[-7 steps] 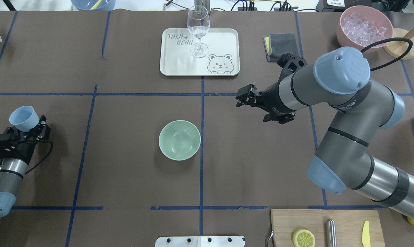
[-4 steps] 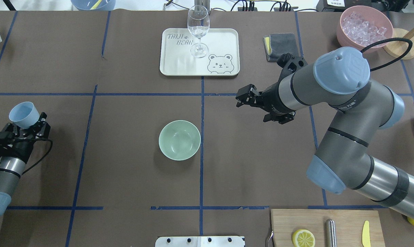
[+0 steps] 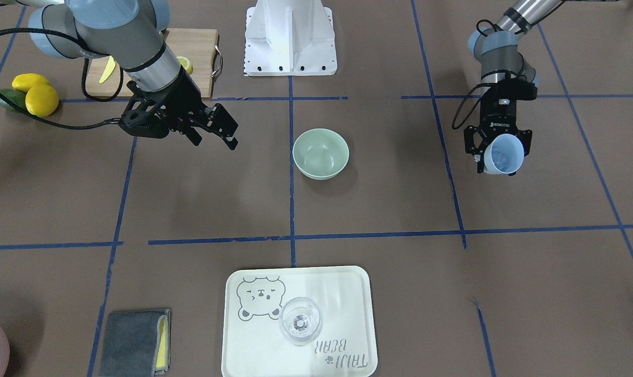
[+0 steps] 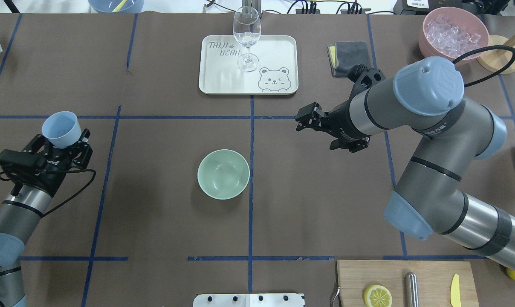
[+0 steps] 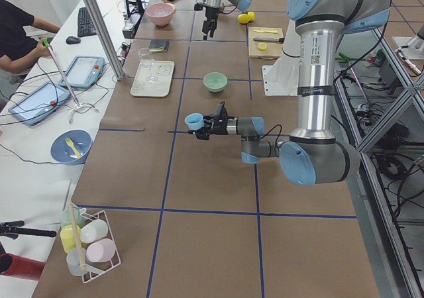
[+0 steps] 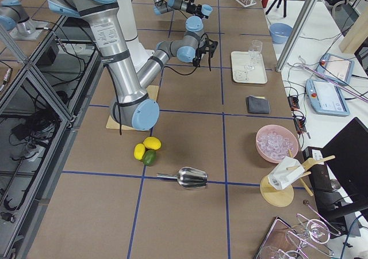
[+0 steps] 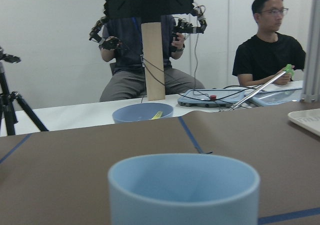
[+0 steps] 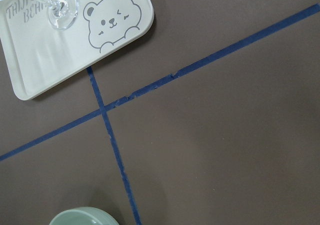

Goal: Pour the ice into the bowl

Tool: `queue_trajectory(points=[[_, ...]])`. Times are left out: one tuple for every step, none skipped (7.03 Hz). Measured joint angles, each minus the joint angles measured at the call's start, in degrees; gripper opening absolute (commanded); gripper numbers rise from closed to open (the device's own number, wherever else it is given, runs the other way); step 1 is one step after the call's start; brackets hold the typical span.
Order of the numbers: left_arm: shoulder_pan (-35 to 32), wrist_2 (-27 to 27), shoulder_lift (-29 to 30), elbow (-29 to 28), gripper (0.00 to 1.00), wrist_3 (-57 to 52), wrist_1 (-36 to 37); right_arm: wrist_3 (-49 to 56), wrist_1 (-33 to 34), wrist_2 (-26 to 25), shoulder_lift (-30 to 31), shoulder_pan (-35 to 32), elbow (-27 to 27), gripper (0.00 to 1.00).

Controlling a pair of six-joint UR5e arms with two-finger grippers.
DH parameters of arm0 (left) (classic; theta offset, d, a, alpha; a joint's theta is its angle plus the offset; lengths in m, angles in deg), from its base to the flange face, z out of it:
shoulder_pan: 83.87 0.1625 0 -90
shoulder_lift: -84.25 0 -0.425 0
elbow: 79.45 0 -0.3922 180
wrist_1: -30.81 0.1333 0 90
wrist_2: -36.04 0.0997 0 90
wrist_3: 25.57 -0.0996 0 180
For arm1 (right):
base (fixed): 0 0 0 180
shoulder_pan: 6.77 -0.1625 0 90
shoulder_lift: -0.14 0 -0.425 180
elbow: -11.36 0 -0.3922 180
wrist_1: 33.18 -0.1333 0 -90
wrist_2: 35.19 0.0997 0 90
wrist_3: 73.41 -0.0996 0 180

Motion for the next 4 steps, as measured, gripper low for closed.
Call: queue_trajectory(points=[[0.2,-0.2,2.5,2.0,0.00,-4.8,1.2,0.0,0.0,0.1,0.5,-0.4,0.3,1.00],[0.4,-0.2,4.2,3.8,0.00,-8.7,2.3,0.1,0.0,0.1,0.8,-0.9,0.6,1.00],[1.0,0.0,6.0,5.3,0.00,-13.4,3.9,0.1,0.0,0.2,1.2,-1.4,0.9,1.00],[2.0,0.1,8.0,6.3,0.00,-17.8,6.3,0.1,0.0,0.2,1.7,-2.0,1.1,1.00]])
